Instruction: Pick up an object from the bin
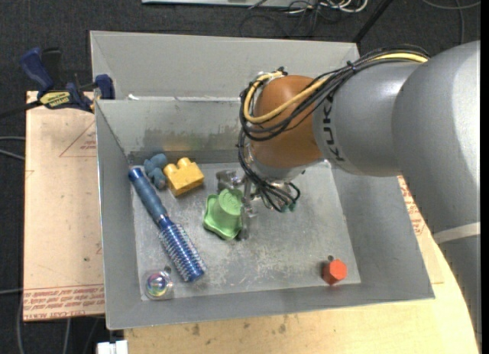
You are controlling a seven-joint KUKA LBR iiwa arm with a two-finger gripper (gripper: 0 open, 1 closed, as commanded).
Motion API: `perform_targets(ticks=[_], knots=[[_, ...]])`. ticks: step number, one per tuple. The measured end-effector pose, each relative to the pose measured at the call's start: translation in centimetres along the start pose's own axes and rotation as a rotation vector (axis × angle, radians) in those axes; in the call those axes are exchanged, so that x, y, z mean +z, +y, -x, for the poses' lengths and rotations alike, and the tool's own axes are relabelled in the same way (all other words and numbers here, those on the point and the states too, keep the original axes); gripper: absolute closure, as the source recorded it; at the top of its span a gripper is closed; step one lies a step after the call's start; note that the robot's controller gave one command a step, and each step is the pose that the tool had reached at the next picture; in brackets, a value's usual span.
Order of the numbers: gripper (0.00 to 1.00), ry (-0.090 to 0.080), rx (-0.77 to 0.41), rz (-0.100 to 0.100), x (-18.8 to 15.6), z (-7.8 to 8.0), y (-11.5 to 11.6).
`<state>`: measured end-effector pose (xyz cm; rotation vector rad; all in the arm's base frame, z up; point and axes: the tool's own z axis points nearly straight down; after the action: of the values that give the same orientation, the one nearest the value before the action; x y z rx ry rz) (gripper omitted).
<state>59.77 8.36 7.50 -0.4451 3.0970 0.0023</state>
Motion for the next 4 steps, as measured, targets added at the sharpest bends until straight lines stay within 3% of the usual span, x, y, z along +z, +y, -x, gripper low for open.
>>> perform_targets(ticks=[1, 2, 3, 4], knots=[[1.00, 0.009, -0.616, 0.005, -4.4, -3.0, 2.3], [1.00, -0.001, -0.748, 0.002, -23.8, -4.4, 6.3], [1.00, 0.018, -0.658, 0.009, -12.2, -3.9, 6.8], [1.00, 0.016, -0.790, 0.012, -8.7, -6.6, 11.8]])
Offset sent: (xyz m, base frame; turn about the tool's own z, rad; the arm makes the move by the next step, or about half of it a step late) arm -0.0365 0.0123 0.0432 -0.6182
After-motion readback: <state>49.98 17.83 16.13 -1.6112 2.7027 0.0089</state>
